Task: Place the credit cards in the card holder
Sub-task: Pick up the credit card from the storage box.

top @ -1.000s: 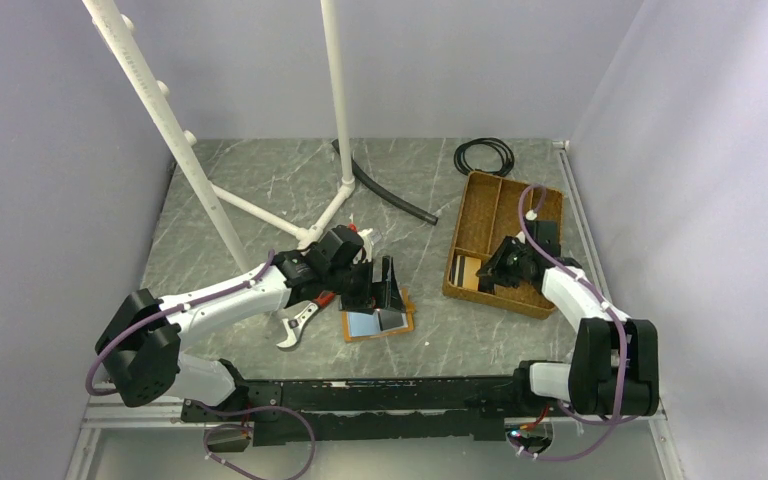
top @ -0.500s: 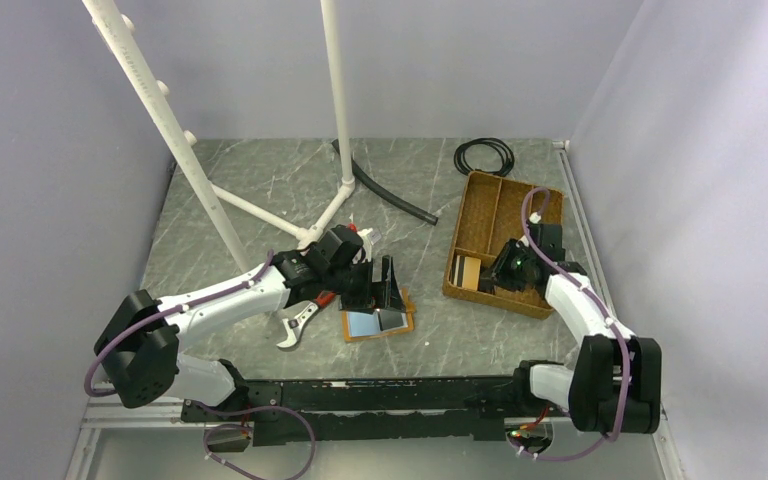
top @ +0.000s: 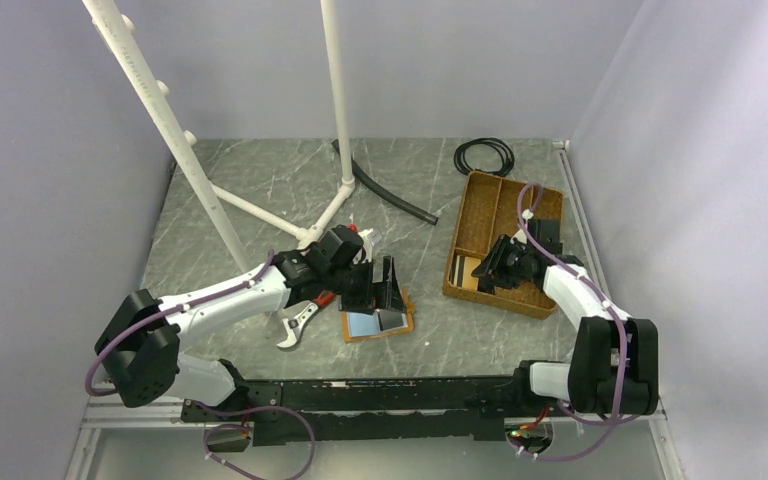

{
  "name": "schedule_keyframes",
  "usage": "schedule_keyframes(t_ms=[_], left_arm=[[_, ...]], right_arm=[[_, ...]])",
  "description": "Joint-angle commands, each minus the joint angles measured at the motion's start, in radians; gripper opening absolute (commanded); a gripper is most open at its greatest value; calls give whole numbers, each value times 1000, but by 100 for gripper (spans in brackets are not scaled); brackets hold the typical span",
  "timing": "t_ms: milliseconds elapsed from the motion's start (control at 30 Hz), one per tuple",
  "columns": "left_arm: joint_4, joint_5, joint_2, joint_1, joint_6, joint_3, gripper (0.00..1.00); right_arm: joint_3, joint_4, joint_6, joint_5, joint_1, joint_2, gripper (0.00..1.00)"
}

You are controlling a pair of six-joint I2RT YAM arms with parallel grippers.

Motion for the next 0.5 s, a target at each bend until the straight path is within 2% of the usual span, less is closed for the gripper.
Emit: schedule_keyframes(t_ms=[0, 467], left_arm=[[24, 18, -5, 2, 10, 25, 99], [34, 24, 4, 1, 15, 27, 99]], right_arm=[[31, 49, -15, -49, -2, 7, 34], [27, 66, -5, -107, 7, -3, 28]])
